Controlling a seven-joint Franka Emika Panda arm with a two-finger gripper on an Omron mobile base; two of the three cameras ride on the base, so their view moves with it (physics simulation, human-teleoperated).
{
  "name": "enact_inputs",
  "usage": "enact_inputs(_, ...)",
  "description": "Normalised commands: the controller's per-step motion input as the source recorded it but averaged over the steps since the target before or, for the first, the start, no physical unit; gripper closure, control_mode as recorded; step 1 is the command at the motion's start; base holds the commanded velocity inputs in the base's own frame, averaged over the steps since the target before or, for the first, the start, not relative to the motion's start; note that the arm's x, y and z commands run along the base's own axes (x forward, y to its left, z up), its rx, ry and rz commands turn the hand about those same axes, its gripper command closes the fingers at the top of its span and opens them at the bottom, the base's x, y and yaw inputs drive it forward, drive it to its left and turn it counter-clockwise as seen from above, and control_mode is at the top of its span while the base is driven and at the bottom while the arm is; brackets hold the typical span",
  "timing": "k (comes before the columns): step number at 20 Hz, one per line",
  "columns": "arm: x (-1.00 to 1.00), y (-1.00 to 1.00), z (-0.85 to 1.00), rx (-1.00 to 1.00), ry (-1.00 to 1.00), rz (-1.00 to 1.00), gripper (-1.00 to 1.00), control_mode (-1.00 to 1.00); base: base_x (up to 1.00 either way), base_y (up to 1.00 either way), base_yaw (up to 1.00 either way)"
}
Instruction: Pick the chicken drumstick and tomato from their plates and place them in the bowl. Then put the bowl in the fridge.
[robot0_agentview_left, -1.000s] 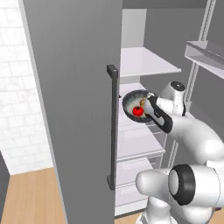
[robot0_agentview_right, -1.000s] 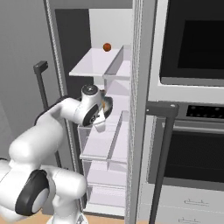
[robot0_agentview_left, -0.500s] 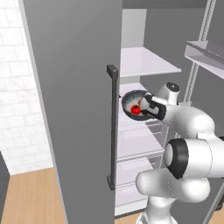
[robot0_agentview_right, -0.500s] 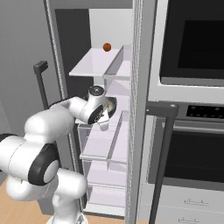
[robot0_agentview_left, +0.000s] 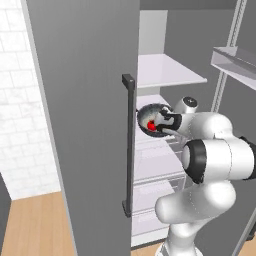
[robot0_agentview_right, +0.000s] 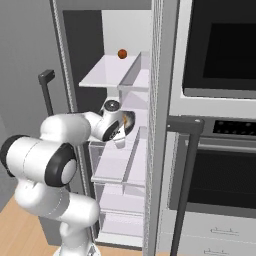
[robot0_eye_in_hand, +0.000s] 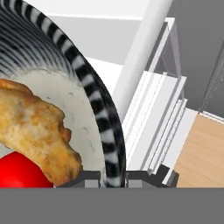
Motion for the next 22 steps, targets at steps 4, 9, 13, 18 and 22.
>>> enact_inputs(4,0.42,0.00,0.00,0.01,0.00,0.00,1.00,-1.00,0.00,0.00,0.00)
enact_inputs(9,0.20,-0.02,-0.10,0.02,0.00,0.00,1.00,-1.00,0.00,0.00,0.00)
enact_inputs(13,0.18,0.00,-0.16,0.00,0.00,0.00,1.00,-1.00,0.00,0.00,0.00)
enact_inputs(18,0.40,0.00,-0.09,0.00,0.00,0.00,1.00,-1.00,0.00,0.00,0.00)
enact_inputs(22,0.45,0.00,-0.06,0.00,0.00,0.00,1.00,-1.00,0.00,0.00,0.00)
